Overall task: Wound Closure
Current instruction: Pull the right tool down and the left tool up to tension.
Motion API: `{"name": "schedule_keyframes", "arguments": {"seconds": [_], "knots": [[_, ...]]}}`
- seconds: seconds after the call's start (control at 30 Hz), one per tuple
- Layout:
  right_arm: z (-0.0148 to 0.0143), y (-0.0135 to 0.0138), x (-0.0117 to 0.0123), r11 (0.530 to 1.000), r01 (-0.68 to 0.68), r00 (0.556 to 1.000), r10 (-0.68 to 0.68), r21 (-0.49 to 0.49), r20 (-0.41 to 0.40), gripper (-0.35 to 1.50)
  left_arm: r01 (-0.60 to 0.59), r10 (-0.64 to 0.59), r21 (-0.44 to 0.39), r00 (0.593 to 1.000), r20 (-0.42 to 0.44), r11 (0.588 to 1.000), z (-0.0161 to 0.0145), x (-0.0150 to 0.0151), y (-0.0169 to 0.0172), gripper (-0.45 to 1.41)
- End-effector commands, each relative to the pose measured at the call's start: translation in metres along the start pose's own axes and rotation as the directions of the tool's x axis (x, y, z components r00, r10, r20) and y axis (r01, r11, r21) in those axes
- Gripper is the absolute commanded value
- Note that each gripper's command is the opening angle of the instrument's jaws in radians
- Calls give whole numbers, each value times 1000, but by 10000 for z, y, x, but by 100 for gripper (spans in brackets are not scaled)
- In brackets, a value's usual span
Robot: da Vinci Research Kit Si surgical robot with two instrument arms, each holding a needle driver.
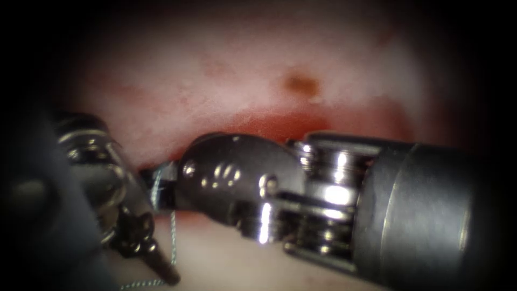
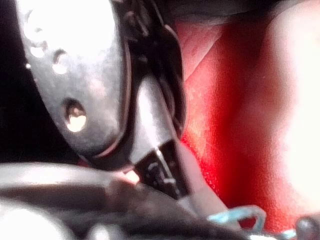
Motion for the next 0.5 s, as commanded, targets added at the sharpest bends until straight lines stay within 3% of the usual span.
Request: {"name": "schedule_keyframes", "arguments": {"seconds": [0.03, 0.13, 0.5], "knots": [[-3, 6, 6, 998, -27, 999, 26, -61, -29, -35, 0, 0, -6, 1000, 11, 1000, -12, -7, 2, -45], [-14, 9, -3, 990, -60, 995, 50, -124, -84, -35, 15, -14, -52, 1000, 25, 999, -24, -6, 16, -45], [-50, 14, -31, 985, -132, 987, 120, -113, -108, -35, 72, -58, -165, 995, 85, 984, -70, 2, 58, -45]]}}
